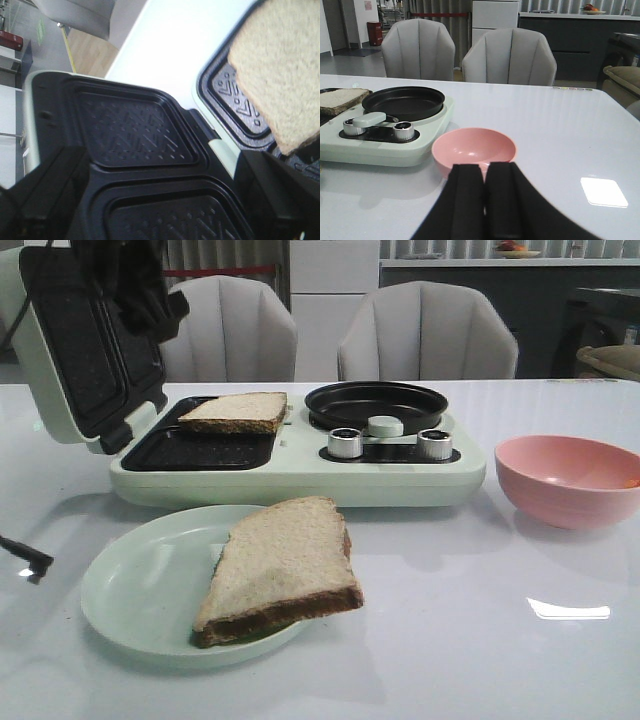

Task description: Make breakfast with bread and shrimp

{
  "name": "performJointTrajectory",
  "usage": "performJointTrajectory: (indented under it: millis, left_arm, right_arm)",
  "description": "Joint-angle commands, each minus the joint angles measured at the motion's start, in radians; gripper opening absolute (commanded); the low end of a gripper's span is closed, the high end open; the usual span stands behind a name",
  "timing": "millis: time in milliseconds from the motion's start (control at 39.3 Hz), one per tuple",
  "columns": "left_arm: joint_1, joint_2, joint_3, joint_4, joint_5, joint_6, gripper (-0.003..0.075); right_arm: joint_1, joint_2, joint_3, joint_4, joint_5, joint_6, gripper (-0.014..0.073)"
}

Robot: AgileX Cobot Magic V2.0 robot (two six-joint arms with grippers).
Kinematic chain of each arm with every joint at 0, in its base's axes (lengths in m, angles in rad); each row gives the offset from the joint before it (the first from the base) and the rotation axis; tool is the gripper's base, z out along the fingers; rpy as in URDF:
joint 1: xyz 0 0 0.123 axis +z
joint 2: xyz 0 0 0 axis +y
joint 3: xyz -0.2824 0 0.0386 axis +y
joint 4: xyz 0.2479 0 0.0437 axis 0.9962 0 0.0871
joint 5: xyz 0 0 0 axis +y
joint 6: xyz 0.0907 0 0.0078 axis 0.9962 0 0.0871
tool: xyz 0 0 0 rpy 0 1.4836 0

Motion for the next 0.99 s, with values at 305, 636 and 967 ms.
performJointTrajectory:
  millis: [305, 636, 967]
  left_arm:
    - [-0.043, -0.267, -0.027, -0.107, 0.086, -0.005, 0.0624]
    - [-0.041, -0.465, -0.018, -0.259, 0.120, -0.012, 0.0624]
    - [0.048, -0.625, 0.094, -0.475, 0.128, -0.012, 0.0624]
  right_arm:
    - [-0.004, -0.020, -0.016, -0.002, -0.087, -0.005, 0.0146]
    - [-0.004, -0.020, -0.016, -0.002, -0.087, -0.005, 0.0146]
    - [-0.004, -0.020, -0.016, -0.002, -0.087, -0.005, 0.0146]
